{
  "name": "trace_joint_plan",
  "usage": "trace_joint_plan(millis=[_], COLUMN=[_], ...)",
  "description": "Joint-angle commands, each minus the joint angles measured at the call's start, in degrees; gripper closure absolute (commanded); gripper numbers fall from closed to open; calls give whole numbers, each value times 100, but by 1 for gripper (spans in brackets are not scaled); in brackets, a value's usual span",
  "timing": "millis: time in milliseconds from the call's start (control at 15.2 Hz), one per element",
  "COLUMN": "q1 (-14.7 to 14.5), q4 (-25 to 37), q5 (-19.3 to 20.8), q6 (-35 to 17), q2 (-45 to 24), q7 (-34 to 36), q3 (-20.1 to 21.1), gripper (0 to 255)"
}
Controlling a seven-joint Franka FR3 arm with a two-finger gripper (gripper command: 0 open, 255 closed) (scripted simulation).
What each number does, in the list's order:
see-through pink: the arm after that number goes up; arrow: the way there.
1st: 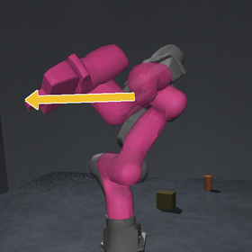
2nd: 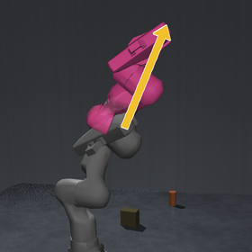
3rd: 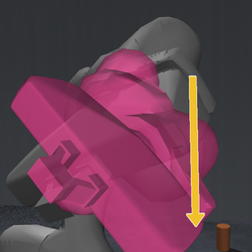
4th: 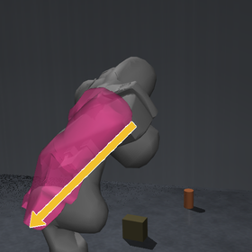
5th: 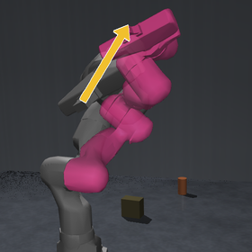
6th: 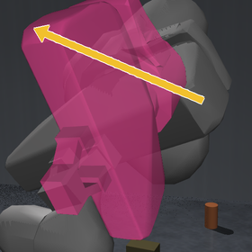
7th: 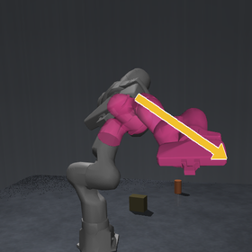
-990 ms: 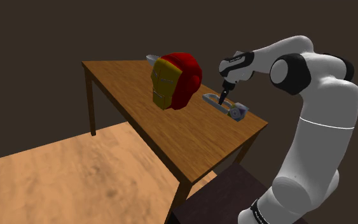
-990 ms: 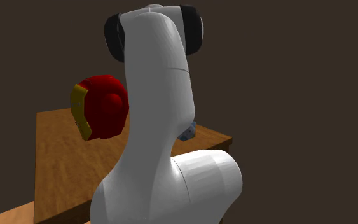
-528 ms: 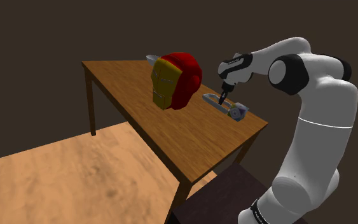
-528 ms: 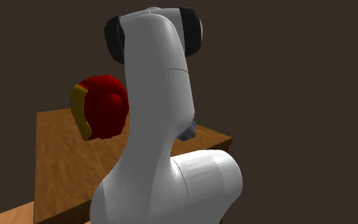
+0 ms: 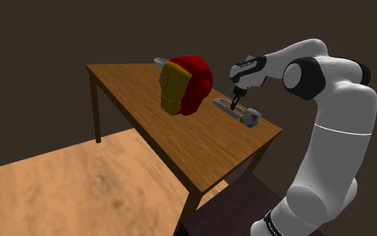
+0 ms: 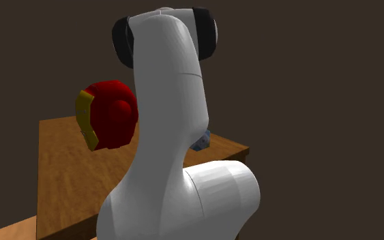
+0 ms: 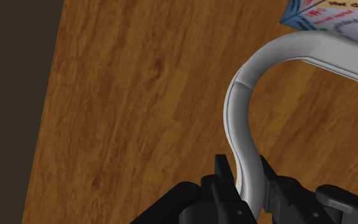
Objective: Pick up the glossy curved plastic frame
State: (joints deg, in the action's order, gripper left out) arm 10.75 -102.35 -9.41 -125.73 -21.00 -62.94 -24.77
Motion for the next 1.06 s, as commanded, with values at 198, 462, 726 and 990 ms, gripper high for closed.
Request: trace_joint_plan(millis=[198,462,726,990], q1=[-23,-37,-46,-48], q4=[163,332,524,637], q5=[84,148,202,227], q6=[294,561,835,985], q2=[139,248,338,380], q7=[53,92,124,140], q3=[-38,-65,-87,-96], gripper=[255,255,255,255])
